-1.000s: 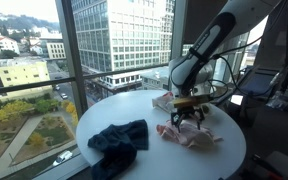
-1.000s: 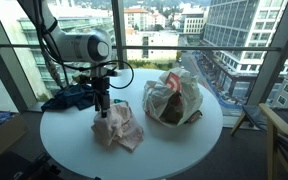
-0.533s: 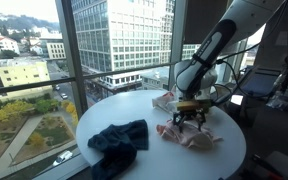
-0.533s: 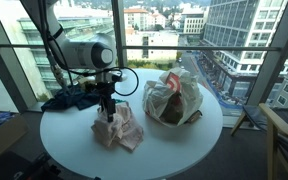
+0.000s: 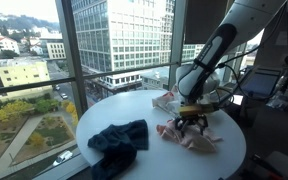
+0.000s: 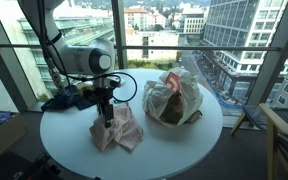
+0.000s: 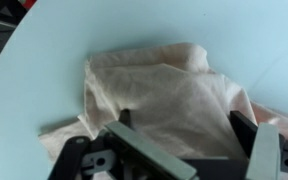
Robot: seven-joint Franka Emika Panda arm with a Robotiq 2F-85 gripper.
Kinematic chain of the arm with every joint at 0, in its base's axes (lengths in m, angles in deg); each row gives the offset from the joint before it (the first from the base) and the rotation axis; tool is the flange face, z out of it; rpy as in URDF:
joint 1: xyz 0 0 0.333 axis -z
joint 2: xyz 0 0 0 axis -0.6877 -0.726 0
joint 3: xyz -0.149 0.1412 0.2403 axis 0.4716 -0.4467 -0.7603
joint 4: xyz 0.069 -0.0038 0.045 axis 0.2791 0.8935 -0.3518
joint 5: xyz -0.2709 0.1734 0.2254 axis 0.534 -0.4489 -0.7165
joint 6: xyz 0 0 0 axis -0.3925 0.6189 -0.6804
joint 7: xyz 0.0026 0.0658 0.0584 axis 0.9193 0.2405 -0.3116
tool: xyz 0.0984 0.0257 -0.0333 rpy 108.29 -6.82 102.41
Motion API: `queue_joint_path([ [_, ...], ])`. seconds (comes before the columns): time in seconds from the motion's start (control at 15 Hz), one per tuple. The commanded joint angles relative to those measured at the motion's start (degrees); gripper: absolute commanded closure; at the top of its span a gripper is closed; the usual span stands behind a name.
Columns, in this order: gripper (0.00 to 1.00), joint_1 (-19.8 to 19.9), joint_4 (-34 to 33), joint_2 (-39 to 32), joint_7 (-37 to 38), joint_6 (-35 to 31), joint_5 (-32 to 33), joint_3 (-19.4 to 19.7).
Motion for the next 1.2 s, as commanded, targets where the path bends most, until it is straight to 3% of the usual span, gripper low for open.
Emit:
queue_joint_path([
  [0.0,0.0,-0.81,0.91,-0.49,-0.93,-3.24,0.04,0.59],
  [0.4,0.0,-2.42,0.1,-1.35,0.08,-5.73,3.16,2.29],
  [0.47,0.25,-2.58,0.23,-1.27,0.0,-5.76,3.45,2.39],
  [0.6,0.32,-2.86,0.43,-1.12,0.06,-5.78,3.76,2.49],
  [0.93,0.69,-3.45,0.08,-1.23,0.39,-5.32,4.68,2.81],
  [1.13,0.71,-4.12,-0.54,-1.54,-0.36,-4.91,4.75,1.87],
])
